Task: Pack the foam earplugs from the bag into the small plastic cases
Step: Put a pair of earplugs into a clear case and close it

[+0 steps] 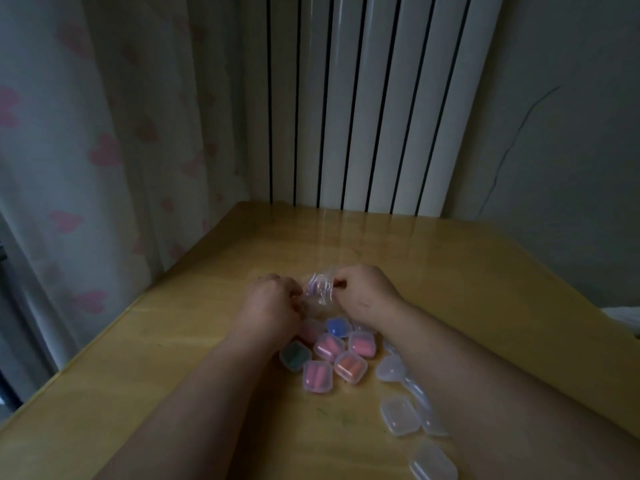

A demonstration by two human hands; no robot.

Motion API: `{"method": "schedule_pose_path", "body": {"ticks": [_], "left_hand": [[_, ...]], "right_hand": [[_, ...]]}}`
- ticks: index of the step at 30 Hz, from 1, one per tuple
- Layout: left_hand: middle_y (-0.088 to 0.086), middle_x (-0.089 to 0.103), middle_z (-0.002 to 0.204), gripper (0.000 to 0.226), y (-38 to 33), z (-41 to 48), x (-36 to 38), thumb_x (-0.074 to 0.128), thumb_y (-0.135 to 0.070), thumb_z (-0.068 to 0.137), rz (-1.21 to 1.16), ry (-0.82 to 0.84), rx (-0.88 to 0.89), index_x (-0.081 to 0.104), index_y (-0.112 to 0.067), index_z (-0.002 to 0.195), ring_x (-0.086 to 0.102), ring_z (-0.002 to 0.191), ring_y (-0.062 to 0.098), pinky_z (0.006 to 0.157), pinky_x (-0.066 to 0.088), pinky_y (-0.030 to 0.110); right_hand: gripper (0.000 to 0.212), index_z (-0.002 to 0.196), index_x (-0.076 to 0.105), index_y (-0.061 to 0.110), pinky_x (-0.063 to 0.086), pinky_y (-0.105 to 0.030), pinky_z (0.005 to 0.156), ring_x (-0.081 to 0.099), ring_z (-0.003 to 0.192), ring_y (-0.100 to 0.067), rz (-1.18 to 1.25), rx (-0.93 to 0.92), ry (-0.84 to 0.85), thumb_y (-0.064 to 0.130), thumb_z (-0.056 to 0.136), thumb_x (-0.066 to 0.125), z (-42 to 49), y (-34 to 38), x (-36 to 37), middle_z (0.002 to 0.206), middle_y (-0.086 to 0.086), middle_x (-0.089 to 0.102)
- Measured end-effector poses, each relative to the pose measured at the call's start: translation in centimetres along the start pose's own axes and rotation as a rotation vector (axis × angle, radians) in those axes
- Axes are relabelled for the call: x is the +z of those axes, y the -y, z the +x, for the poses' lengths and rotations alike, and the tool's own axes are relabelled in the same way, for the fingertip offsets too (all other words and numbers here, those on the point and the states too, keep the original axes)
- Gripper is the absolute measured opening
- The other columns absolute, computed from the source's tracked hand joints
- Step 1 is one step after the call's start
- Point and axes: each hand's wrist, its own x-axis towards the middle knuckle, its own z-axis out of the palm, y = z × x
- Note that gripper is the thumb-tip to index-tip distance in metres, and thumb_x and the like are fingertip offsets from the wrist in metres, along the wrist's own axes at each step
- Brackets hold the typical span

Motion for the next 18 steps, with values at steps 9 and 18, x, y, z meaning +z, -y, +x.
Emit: {"method": "schedule_pose_path", "body": {"ticks": [9, 18], "left_hand": [[0.004, 0.067, 0.104, 0.023, 0.3, 0.1, 0.4, 0.062, -0.011, 0.082, -0.021, -0.013, 0.009, 0.072, -0.024, 0.099, 0.058, 0.102, 0.024, 0.084, 0.048, 0.03], [0.003, 0.062, 0.101, 0.016, 0.6, 0.2, 0.7, 0.064, -0.012, 0.084, -0.004, -0.029, 0.003, 0.071, -0.023, 0.094, 0.055, 0.1, 0.023, 0.081, 0.046, 0.03]], "right_hand": [[0.027, 0.117, 0.066, 0.006, 0.05, -0.032, 0.094, 0.061, 0.112, -0.027, -0.187, -0.044, 0.241, 0.014, 0.093, 0.057, 2.1, 2.1, 0.5, 0.121, -0.011, 0.065], [0.008, 0.092, 0.071, 0.025, 0.055, -0.029, 0.082, 0.065, 0.091, -0.014, 0.087, -0.074, 0.021, 0.023, 0.084, 0.071, 2.4, -0.2, 1.4, 0.1, 0.004, 0.071]]}}
